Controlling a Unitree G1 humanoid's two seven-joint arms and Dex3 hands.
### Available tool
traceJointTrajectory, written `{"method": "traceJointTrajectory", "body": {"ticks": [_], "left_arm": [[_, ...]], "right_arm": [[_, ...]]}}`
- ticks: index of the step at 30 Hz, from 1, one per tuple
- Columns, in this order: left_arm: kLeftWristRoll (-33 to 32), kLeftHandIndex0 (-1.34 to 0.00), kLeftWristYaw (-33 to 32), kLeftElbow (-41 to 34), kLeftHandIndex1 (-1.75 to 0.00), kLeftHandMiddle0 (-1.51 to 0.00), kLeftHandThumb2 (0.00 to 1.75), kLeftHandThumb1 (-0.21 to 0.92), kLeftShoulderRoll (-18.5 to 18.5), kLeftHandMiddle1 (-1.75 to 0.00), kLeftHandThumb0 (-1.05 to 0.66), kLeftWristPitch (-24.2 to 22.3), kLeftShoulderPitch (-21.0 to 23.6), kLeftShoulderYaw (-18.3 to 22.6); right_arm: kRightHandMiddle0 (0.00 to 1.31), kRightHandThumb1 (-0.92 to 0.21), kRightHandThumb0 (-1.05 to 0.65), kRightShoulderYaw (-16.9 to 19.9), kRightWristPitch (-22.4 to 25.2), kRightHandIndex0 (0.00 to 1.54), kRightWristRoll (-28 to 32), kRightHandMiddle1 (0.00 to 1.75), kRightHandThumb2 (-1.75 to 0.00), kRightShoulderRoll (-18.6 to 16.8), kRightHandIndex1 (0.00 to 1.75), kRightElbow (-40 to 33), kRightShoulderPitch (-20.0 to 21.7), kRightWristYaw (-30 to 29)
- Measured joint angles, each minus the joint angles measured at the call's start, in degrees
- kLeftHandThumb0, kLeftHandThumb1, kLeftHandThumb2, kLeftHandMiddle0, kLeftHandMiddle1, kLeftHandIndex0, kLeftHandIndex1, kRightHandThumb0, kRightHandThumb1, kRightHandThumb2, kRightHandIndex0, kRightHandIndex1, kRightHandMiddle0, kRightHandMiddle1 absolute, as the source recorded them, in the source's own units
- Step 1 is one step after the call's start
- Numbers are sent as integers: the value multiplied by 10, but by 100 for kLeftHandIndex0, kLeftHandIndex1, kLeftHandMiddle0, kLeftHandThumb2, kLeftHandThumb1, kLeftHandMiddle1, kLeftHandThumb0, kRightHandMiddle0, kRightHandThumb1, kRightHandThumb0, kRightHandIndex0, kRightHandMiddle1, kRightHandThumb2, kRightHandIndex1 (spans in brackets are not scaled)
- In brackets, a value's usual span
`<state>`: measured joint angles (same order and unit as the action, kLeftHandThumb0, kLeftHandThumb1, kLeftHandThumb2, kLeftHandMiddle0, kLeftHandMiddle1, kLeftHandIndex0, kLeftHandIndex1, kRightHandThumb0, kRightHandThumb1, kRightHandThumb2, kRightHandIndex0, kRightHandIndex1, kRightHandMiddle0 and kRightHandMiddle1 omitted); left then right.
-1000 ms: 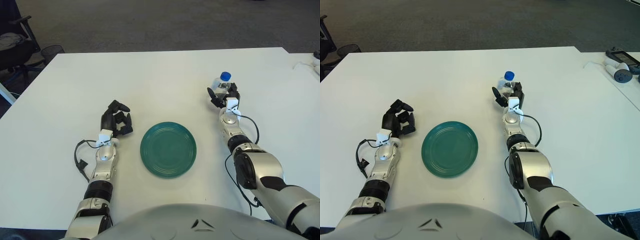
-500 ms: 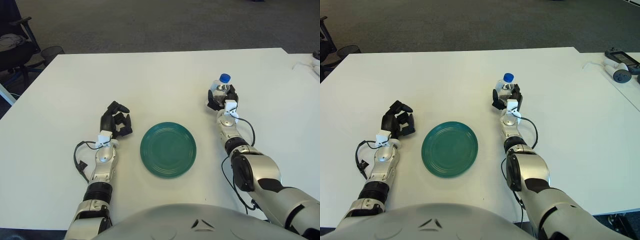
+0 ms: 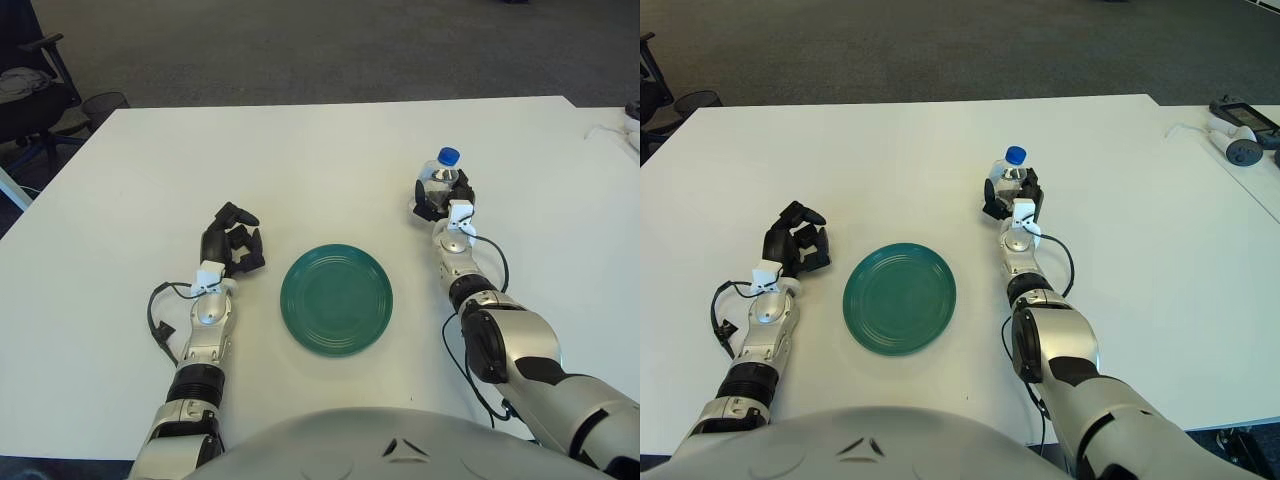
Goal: Put the bottle into the plate.
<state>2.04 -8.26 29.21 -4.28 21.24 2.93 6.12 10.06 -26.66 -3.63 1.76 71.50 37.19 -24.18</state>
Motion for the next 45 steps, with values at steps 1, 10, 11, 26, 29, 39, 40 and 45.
{"method": "traceJointTrajectory", "body": {"ticks": [1,10,11,26,29,39,40,45], "left_arm": [[1,-61,-1,0,-175,-116,132,31,0,-175,-47,0,0,0],[7,-61,-7,1,-175,-115,131,32,0,-175,-47,-1,2,-3],[7,-60,-8,1,-175,-115,131,32,0,-175,-47,-2,2,-3],[5,-60,-15,2,-175,-114,131,32,3,-175,-47,0,15,-6],[4,-60,-15,10,-175,-113,130,32,5,-175,-47,1,16,-6],[2,-61,-14,33,-175,-112,131,32,10,-175,-47,9,26,-5],[2,-61,-14,34,-175,-112,131,32,10,-175,-47,10,27,-5],[1,-61,-13,36,-175,-112,132,31,11,-175,-47,10,29,-5]], "right_arm": [[99,-34,-6,0,0,122,0,175,-124,0,175,-1,0,1],[100,-32,-7,-13,-21,124,-4,175,-127,-2,175,-34,-15,3],[100,-31,-7,-18,-25,125,-5,175,-128,-4,175,-50,-24,6],[103,-28,-9,-118,-27,128,-46,175,-130,-40,175,-360,-153,80],[103,-29,-10,-146,-28,129,-65,175,-129,-45,175,-430,-178,98],[101,-34,-11,-236,-33,130,-73,175,-123,-69,175,-552,-254,183],[101,-35,-12,-243,-29,130,-76,175,-121,-71,175,-552,-256,186],[98,-44,-19,-274,-7,130,-102,175,-110,-77,175,-537,-245,199]]}}
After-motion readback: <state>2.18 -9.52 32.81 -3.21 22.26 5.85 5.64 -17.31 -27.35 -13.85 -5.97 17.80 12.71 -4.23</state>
